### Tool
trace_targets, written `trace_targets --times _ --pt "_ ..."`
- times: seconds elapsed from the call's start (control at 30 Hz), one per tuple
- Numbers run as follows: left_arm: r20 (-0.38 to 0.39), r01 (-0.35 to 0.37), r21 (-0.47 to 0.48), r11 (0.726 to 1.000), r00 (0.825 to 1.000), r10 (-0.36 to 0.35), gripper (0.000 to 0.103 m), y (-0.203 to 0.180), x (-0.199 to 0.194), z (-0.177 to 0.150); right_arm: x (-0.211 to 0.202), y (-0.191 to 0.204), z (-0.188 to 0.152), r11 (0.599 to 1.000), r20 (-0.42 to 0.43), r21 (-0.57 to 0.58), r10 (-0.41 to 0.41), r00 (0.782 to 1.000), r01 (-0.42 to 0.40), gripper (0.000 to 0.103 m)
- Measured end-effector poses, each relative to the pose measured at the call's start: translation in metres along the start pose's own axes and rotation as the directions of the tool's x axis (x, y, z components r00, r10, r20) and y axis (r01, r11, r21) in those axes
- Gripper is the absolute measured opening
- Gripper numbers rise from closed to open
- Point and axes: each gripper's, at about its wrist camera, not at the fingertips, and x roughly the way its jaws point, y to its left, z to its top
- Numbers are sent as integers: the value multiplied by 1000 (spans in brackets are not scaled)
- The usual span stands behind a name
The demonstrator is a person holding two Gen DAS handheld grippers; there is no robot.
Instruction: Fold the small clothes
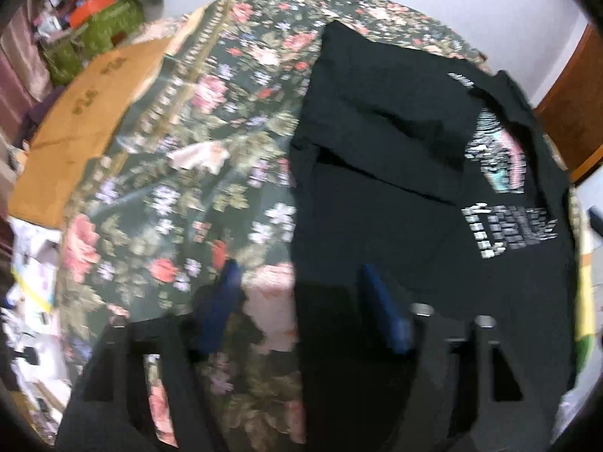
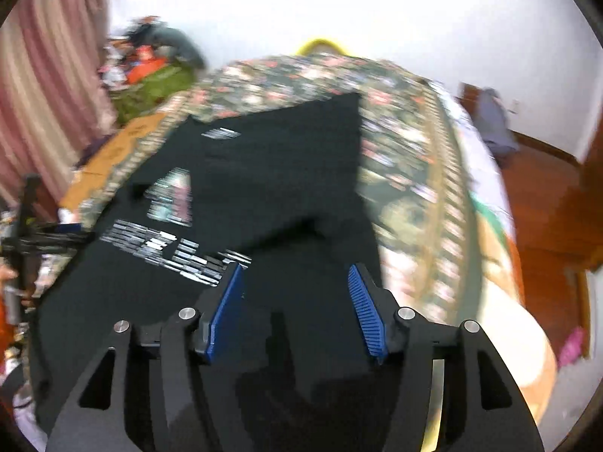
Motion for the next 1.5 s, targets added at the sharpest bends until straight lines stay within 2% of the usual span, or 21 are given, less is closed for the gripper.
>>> trace_targets --times 0.07,0.13,0.17,0.23,0.27,0.3,0.37,0.43,0.5,0.63,0.73,0.77,0.8,0.83,0.87,0.93,1.0,1.1,1.23,1.4,1.5 --pt "-10 64 -10 998 998 -64 20 -4 -1 -1 5 -12 -10 999 -21 48 8 1000 -7 54" --pt "-5 44 7 999 999 -44 6 -10 -2 -1 12 -17 -17 998 -30 70 8 1000 -6 54" --pt "2 19 24 1000 1000 -19 4 -13 -2 0 15 -18 -20 998 -31 70 9 999 -7 54" --pt "19 -32 54 998 999 31 3 -15 -1 3 21 -16 -22 997 -31 73 13 999 -10 50" --pt "36 -100 70 993 995 98 2 -15 1 5 23 -14 -22 997 -26 74 13 1000 -11 45" --pt "47 -147 85 986 989 143 2 -13 4 9 27 -12 -22 997 -26 72 21 999 -19 34" --pt "41 -168 89 982 985 165 3 -4 13 17 30 -9 -22 997 -25 65 36 999 -35 14" --pt "51 -225 98 970 974 220 3 1 20 26 35 -1 -20 998 -28 41 37 999 -36 9" --pt "67 -290 128 948 957 283 3 1 30 36 38 5 -18 999 -19 24 32 999 -32 8" --pt "49 -308 162 937 951 305 3 2 36 44 38 12 -13 999 -22 25 21 1000 -20 8" --pt "37 -243 179 953 970 240 14 -3 18 35 30 17 -16 998 -40 26 61 997 -60 9" --pt "38 -219 188 957 976 215 28 -6 9 28 27 20 -19 998 -51 15 64 997 -63 11" --pt "42 -208 196 958 978 203 43 -10 1 21 23 23 -22 998 -62 -1 61 996 -61 19" --pt "50 -201 206 958 980 194 49 -13 -8 13 18 26 -26 998 -68 -16 56 996 -58 30" --pt "60 -194 215 957 981 185 55 -17 -17 5 13 27 -30 998 -69 -28 52 996 -54 35" --pt "64 -168 229 959 985 158 58 -24 -31 -10 1 31 -39 998 -70 -40 49 996 -52 48" --pt "49 -129 239 962 991 120 65 -31 -45 -29 -11 31 -51 997 -86 -34 61 994 -64 53" --pt "18 -92 260 961 996 90 76 -42 -55 -55 -22 30 -69 997 -114 -15 70 991 -72 54" --pt "43 -140 295 945 990 133 80 -50 -63 -81 -30 22 -92 997 -147 23 74 986 -71 64" --pt "44 -123 242 962 992 116 83 -29 -75 -103 -35 14 -121 995 -188 71 87 978 -75 64" --pt "65 -199 235 951 980 189 84 -7 -80 -113 -37 6 -129 989 -182 123 101 978 -80 64"
